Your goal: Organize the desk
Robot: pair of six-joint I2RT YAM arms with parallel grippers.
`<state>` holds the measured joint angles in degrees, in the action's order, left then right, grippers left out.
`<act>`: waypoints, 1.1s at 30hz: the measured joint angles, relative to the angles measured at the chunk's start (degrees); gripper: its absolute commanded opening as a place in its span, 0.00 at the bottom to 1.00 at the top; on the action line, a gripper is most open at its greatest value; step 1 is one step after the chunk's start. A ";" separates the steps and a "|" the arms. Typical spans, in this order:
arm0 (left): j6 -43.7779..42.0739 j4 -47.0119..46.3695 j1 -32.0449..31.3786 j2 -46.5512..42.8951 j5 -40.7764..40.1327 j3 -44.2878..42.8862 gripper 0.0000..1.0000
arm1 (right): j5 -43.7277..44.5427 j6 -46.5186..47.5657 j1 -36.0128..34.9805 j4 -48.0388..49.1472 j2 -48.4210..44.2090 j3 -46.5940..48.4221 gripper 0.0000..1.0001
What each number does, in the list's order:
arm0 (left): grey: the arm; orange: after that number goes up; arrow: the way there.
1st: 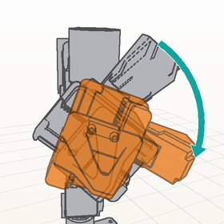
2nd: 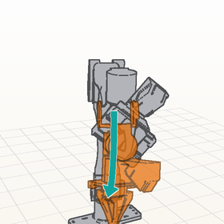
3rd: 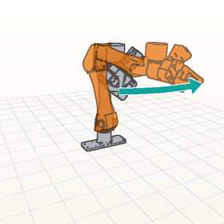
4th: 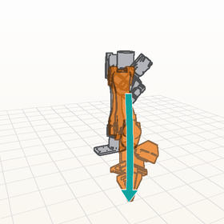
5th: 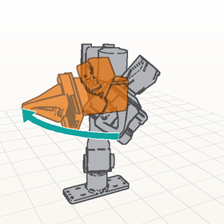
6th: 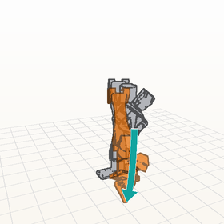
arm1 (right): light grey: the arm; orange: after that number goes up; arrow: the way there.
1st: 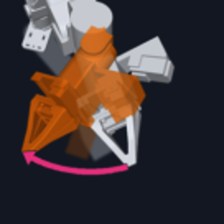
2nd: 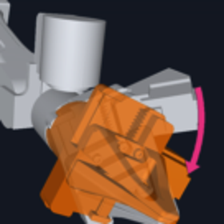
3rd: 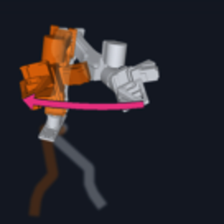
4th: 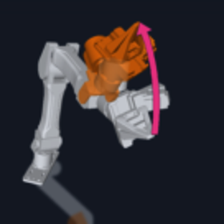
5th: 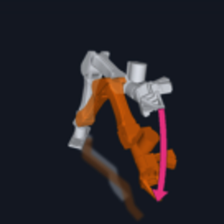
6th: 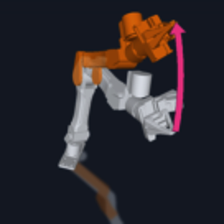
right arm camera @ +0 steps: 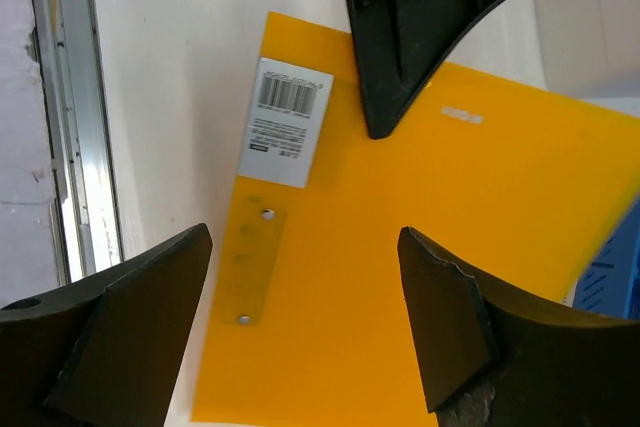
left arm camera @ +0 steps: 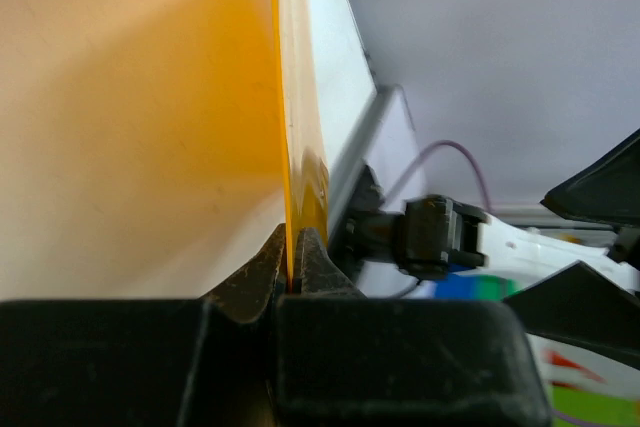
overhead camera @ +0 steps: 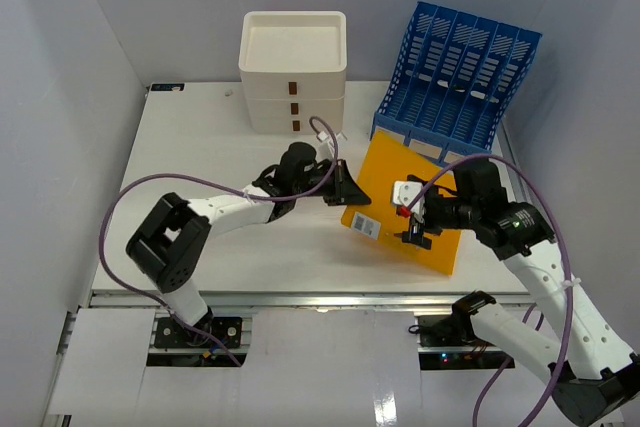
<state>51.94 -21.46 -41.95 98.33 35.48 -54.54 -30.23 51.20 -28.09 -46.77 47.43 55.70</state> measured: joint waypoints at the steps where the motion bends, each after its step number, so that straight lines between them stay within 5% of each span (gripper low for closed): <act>1: -4.59 3.90 0.15 -2.11 -1.65 -2.11 0.00 | -0.97 0.42 0.59 -0.20 0.82 1.04 0.82; 8: -29.72 24.64 0.46 -16.73 -15.26 -10.55 0.00 | -6.96 3.72 6.72 -0.23 10.22 9.76 0.83; 15: -43.62 38.72 0.60 -20.32 -24.06 -16.41 0.02 | -10.49 4.58 11.65 1.79 12.94 17.85 0.83; 21: -52.71 46.84 0.63 -23.99 -24.85 -18.21 0.02 | -19.83 13.95 16.32 3.47 14.63 20.31 0.83; 33: -64.59 53.55 0.70 -38.29 -20.59 -16.55 0.00 | -31.07 22.12 16.34 1.51 32.30 32.56 0.83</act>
<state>-12.65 32.09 -41.25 60.04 14.90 -71.09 -61.30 73.32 -11.75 -45.25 79.73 88.27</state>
